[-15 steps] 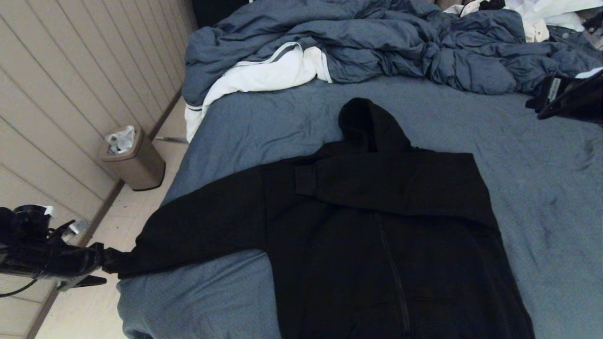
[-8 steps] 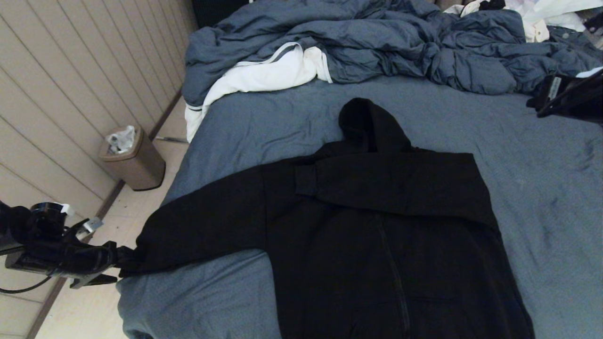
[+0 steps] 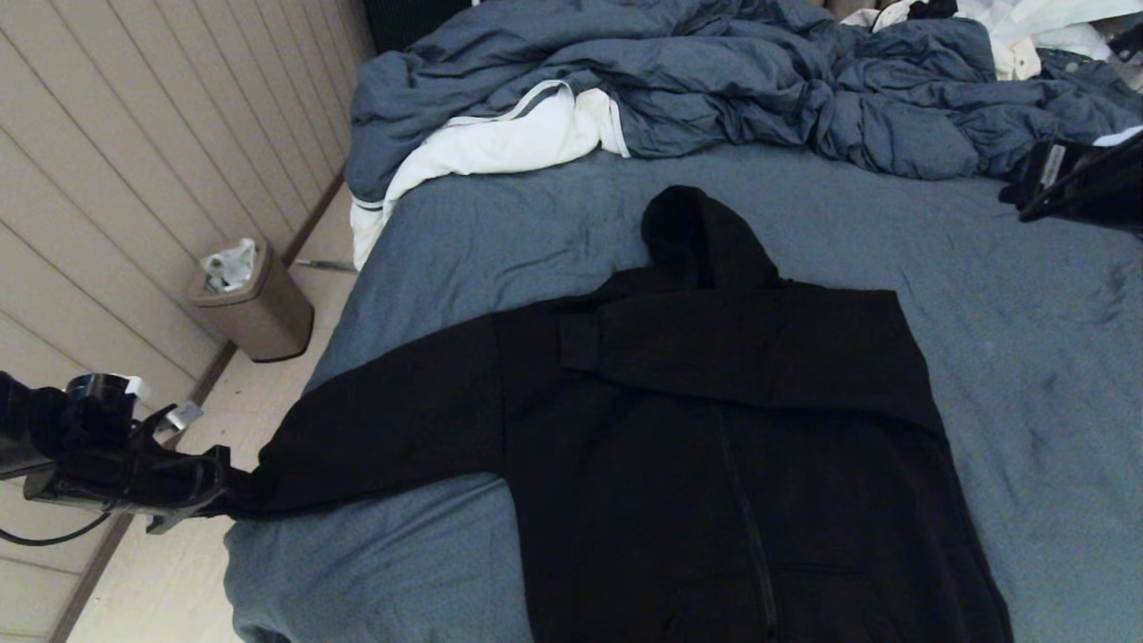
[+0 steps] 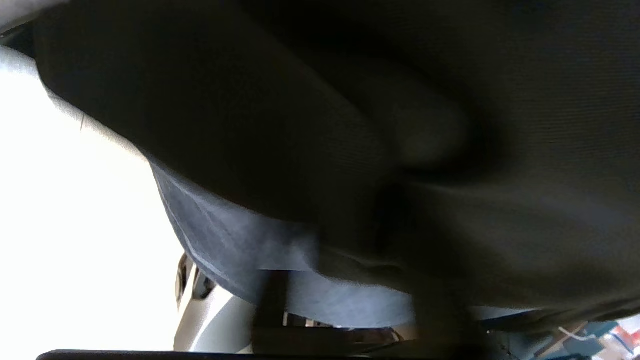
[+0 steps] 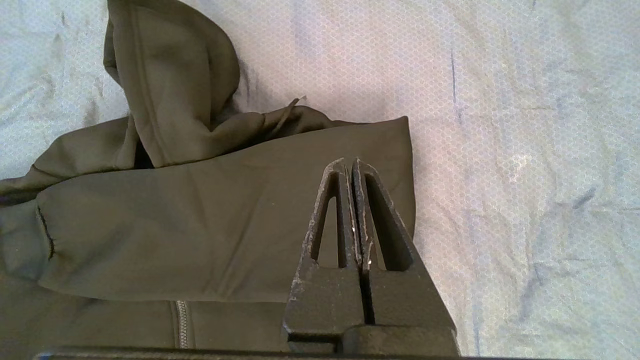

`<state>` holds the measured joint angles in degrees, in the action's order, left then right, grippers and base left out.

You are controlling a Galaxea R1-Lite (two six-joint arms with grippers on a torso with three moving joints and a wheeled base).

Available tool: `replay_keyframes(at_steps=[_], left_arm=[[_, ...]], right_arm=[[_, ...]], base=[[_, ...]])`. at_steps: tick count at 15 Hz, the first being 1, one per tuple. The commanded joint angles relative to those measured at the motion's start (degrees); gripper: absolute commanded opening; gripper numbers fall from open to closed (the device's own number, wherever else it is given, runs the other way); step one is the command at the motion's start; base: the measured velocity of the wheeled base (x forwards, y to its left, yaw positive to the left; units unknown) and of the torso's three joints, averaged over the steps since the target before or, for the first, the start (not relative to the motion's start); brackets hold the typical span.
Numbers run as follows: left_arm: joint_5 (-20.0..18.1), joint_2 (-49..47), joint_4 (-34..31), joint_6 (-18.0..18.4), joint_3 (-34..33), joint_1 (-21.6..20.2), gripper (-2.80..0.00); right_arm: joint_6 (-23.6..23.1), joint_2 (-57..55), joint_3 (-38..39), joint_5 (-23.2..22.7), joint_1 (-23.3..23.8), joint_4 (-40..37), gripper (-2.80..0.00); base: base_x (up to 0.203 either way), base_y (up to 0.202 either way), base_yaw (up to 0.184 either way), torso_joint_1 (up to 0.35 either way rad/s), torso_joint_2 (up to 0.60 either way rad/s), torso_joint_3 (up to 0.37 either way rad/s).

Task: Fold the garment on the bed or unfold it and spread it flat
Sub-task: Fold the black sweatshirt

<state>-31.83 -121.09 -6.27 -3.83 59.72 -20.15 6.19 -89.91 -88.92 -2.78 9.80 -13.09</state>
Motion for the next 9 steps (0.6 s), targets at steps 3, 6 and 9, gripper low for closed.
replay_keyframes(at_steps=[3, 6, 9], left_arm=[[-0.1, 3.3, 0.0, -0.8, 0.1, -0.2, -2.8], [-0.1, 10.1, 0.0, -2.5, 1.1, 0.0, -2.8], [0.0, 16.5, -0.7, -8.5, 5.4, 2.5, -2.8]], right_arm=[[0.0, 0.5, 0.1, 0.0, 0.2, -1.3, -2.8], [0.1, 0.8, 0.7, -0.1, 0.8, -1.6, -2.8], [1.2, 0.8, 0.9, -0.1, 0.8, -1.6, -2.8]], base=[[0.0, 0.0, 0.0, 0.0, 0.0, 0.0], [0.0, 0.0, 0.0, 0.0, 0.0, 0.0], [0.0, 0.0, 0.0, 0.0, 0.0, 0.0]])
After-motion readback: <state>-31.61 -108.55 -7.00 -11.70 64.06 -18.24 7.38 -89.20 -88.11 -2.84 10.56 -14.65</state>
